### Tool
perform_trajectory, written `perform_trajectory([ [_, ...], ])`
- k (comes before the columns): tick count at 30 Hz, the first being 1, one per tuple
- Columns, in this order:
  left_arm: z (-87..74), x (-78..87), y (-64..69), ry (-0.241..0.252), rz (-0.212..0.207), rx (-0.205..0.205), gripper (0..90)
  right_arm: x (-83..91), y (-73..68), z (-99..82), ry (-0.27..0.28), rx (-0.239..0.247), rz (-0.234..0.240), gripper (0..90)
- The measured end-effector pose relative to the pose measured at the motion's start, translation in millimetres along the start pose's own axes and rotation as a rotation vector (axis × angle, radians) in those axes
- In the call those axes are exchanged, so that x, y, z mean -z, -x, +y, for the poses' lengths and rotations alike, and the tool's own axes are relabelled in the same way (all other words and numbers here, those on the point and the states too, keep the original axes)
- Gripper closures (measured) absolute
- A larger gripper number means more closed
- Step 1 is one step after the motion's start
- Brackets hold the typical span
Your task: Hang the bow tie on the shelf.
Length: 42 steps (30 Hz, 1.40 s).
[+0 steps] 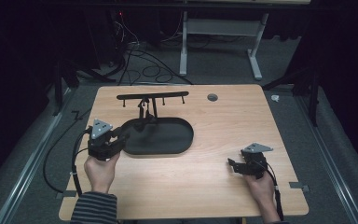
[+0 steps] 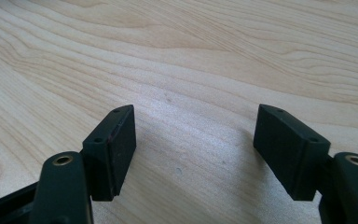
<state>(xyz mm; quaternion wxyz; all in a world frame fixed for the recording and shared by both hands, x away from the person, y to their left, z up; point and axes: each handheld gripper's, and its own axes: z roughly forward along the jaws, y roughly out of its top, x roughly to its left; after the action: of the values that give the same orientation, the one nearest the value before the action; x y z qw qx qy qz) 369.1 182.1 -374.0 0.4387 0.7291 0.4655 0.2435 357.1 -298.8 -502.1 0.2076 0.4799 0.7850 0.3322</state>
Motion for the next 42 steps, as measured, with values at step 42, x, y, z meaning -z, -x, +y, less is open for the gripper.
perform_trajectory([
  [42, -42.9, 0.5, 5.2, -0.030, -0.022, 0.052, 61.2, 0.1, -0.2, 0.0, -0.002, 0.000, -0.001, 31.3],
])
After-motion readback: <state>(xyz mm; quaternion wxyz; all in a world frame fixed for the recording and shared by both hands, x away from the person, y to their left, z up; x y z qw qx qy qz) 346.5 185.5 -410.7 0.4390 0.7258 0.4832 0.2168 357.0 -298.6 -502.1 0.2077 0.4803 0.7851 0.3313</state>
